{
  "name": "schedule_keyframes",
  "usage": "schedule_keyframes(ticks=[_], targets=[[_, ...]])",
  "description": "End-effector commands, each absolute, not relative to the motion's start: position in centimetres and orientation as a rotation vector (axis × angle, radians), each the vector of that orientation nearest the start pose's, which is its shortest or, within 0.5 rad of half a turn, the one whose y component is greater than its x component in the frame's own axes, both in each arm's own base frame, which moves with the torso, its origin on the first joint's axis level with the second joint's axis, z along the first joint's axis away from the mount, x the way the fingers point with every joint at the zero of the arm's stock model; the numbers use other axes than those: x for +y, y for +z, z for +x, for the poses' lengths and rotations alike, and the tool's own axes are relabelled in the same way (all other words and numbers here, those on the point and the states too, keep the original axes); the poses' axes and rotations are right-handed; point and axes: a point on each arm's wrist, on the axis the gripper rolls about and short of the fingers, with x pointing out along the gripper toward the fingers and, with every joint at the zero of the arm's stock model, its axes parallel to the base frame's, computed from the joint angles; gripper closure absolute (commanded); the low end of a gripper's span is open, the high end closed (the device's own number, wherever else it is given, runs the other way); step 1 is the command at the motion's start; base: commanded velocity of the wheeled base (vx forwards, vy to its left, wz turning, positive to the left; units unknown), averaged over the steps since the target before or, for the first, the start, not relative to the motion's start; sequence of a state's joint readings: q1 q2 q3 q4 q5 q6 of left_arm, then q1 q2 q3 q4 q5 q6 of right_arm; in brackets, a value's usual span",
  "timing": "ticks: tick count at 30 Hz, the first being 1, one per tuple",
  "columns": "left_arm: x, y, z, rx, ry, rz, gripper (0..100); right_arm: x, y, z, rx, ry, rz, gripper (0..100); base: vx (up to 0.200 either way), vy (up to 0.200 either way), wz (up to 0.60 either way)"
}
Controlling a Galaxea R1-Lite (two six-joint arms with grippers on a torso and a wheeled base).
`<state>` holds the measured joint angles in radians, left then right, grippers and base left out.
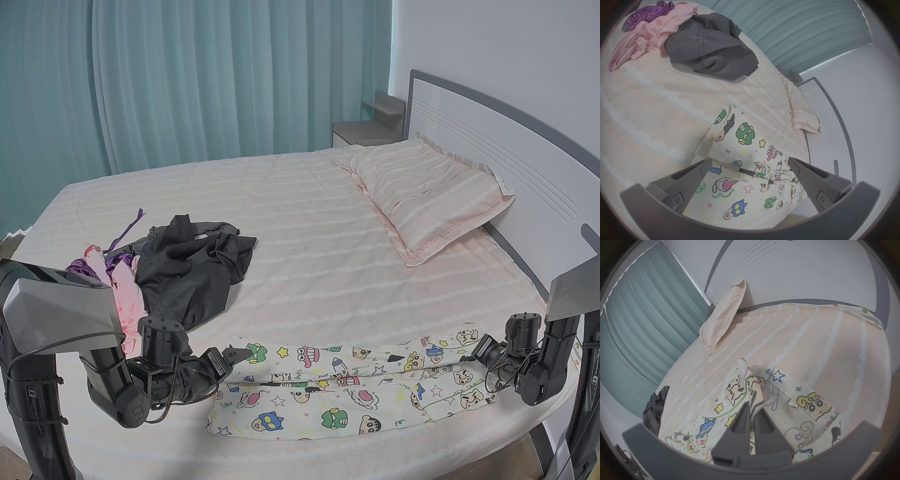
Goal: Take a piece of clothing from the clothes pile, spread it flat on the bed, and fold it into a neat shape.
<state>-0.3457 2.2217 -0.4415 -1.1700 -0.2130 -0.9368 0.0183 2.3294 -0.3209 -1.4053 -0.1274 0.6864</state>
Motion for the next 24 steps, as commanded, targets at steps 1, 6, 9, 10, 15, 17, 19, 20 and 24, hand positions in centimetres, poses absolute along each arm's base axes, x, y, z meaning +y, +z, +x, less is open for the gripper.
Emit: schedule_keyframes(ticks=[1, 6, 9, 10, 15, 17, 19, 20, 24], targets=[[-10.8, -0.7, 28.3, 0.825, -0.211, -0.84, 0, 0.0, -3.1, 28.3, 0.547, -0.303, 0.627, 100, 0.0, 0.0, 0.0], [-10.8, -0.8, 28.3, 0.826, -0.211, -0.84, 0, 0.2, -3.6, 27.0, 0.623, -0.275, 0.576, 100, 0.0, 0.0, 0.0], [-10.8, -0.8, 28.3, 0.825, -0.211, -0.84, 0, 0.1, -3.8, 26.7, 0.642, -0.269, 0.56, 0, 0.0, 0.0, 0.0], [-10.8, -0.8, 28.3, 0.825, -0.211, -0.84, 0, 0.0, -3.9, 26.7, 0.644, -0.272, 0.559, 0, 0.0, 0.0, 0.0], [-10.8, -0.7, 28.3, 0.823, -0.212, -0.841, 0, -0.2, -4.1, 26.4, 0.658, -0.28, 0.548, 0, 0.0, 0.0, 0.0], [-10.8, -0.7, 28.3, 0.823, -0.212, -0.841, 0, -0.2, -3.7, 26.3, 0.65, -0.275, 0.534, 0, 0.0, 0.0, 0.0], [-10.7, -0.6, 28.3, 0.817, -0.209, -0.839, 0, -0.3, -2.8, 26.3, 0.618, -0.273, 0.516, 0, 0.0, 0.0, 0.0], [-10.7, -0.5, 28.3, 0.812, -0.207, -0.839, 0, -0.4, -2.2, 26.2, 0.602, -0.27, 0.51, 0, 0.0, 0.0, 0.0], [-10.7, 0.5, 28.5, 0.772, -0.207, -0.84, 0, -0.9, -0.3, 25.8, 0.54, -0.265, 0.486, 0, 0.0, 0.0, 0.0]])
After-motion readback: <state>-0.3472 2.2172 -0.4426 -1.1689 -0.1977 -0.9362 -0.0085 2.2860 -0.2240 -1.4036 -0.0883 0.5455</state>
